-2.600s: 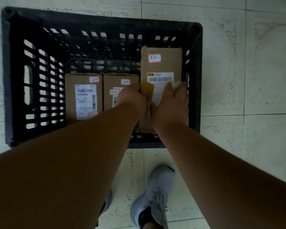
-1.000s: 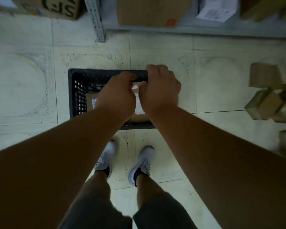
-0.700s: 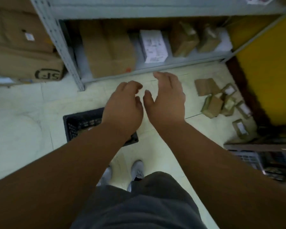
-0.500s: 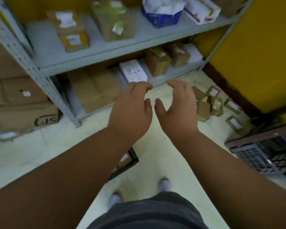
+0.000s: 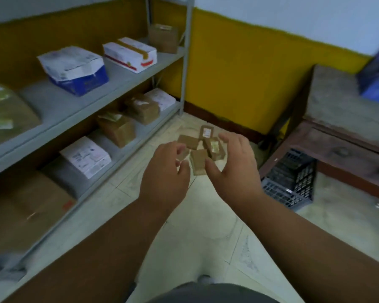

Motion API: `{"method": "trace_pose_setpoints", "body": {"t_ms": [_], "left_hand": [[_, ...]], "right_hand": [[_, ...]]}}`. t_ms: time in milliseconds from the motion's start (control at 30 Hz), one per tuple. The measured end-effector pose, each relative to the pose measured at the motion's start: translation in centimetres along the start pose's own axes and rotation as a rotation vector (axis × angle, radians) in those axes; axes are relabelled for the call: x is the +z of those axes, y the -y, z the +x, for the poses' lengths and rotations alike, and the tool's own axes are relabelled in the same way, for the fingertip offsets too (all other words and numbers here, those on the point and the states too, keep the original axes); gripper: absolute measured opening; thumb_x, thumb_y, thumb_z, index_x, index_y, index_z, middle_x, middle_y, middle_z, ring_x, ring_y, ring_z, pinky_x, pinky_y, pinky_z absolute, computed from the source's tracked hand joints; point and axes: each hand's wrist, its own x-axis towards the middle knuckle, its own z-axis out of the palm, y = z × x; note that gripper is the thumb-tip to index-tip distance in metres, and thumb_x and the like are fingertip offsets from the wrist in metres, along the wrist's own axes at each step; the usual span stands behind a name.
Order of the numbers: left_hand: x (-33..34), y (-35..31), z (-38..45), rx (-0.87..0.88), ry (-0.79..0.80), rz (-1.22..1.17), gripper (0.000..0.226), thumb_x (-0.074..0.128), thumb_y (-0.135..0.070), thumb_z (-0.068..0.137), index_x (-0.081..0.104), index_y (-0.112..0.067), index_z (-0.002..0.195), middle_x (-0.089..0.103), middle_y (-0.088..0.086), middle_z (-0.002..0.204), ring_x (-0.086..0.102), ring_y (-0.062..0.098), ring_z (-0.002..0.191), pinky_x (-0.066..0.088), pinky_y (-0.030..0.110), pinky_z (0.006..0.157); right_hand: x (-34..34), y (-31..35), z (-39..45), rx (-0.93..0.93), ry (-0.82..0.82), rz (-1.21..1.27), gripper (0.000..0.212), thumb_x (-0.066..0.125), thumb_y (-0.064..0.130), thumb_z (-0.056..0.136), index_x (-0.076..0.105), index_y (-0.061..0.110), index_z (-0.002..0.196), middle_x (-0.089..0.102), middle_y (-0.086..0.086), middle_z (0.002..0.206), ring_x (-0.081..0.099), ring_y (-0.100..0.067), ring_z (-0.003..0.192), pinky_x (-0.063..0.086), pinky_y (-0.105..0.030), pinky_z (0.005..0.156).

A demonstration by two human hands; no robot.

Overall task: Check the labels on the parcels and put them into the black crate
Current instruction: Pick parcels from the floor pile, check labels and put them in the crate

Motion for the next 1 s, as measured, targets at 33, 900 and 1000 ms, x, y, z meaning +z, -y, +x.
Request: {"method": "trace_pose_setpoints", "body": {"t_ms": [33,900,1000], "left_hand": [[1.7,-0.8,1.3,0.007,0.012,-0.014,0.032,0.058,-0.020,0.093,0.054,-0.025,0.125,0.055,-0.009,0.118,0.057,0.005,0.095,0.050,0.023,0.080],[25.7,-0.1,45.1,0.122,0.501,-0.128,0.046,0.051,0.001,0.090,0.050,-0.021,0.131,0.056,-0.004,0.124,0.055,0.007,0.110,0.039,0.009,0.077],[28.7,0.5,48.4,0.085,0.516,-0.128,0.044,0.053,0.000,0.089,0.050,-0.020,0.128,0.057,-0.003,0.118,0.057,0.010,0.101,0.036,0.003,0.065]], "right_hand": [[-0.7,-1.6,1.0,0.023,0.003,-0.009,0.056,0.069,0.033,0.086,0.047,0.023,0.136,0.049,0.001,0.136,0.046,-0.020,0.127,0.043,-0.047,0.105],[7.2,-18.4,37.8,0.428,0.002,-0.088,0.063,0.069,0.033,0.086,0.042,0.020,0.142,0.048,0.000,0.135,0.045,-0.018,0.125,0.043,-0.041,0.104],[8.3,-21.7,41.5,0.461,0.038,-0.041,0.064,0.069,0.032,0.086,0.042,0.021,0.143,0.047,0.001,0.138,0.044,-0.016,0.127,0.043,-0.037,0.104]]}}
